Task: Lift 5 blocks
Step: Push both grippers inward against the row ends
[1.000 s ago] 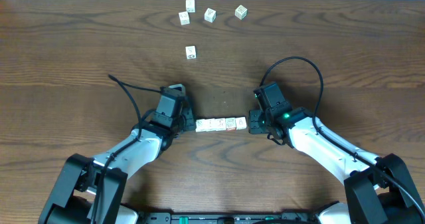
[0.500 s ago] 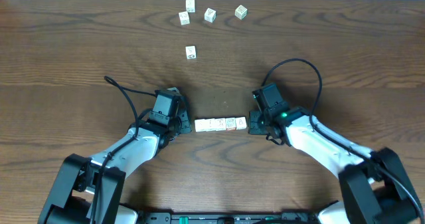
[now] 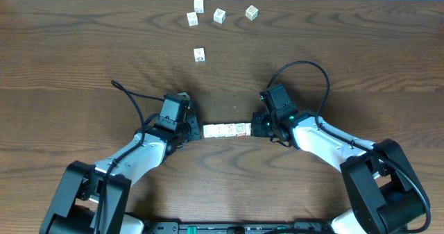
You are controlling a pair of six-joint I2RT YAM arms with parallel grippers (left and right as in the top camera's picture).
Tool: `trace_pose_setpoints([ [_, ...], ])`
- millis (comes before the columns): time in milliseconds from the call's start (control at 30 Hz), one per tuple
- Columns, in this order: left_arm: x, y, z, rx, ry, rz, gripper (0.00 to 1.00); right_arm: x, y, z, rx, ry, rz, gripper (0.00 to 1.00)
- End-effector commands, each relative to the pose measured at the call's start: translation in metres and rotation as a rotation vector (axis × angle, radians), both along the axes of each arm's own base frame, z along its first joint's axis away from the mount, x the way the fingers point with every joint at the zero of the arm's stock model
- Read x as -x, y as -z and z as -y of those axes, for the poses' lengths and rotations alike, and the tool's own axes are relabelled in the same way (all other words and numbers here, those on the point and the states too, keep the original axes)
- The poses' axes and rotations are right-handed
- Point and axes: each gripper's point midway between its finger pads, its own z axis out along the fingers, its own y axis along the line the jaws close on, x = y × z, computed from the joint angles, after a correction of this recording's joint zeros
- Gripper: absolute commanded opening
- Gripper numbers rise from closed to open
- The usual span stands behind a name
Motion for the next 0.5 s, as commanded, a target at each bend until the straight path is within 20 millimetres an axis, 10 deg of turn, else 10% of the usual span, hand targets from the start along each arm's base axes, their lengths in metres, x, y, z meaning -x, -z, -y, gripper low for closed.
trace_pose_setpoints([
  [0,0.0003,-0.0001,0.0019,0.009,0.009,-0.012,0.07,0.0084,0.01,-0.002,-0.02,-0.001,-0.056,0.01],
  [467,0.005,-0.0008,0.0095,0.048,0.035,-0.032,0.07,0.0083,0.0103,-0.0012,-0.014,-0.006,-0.053,0.01],
])
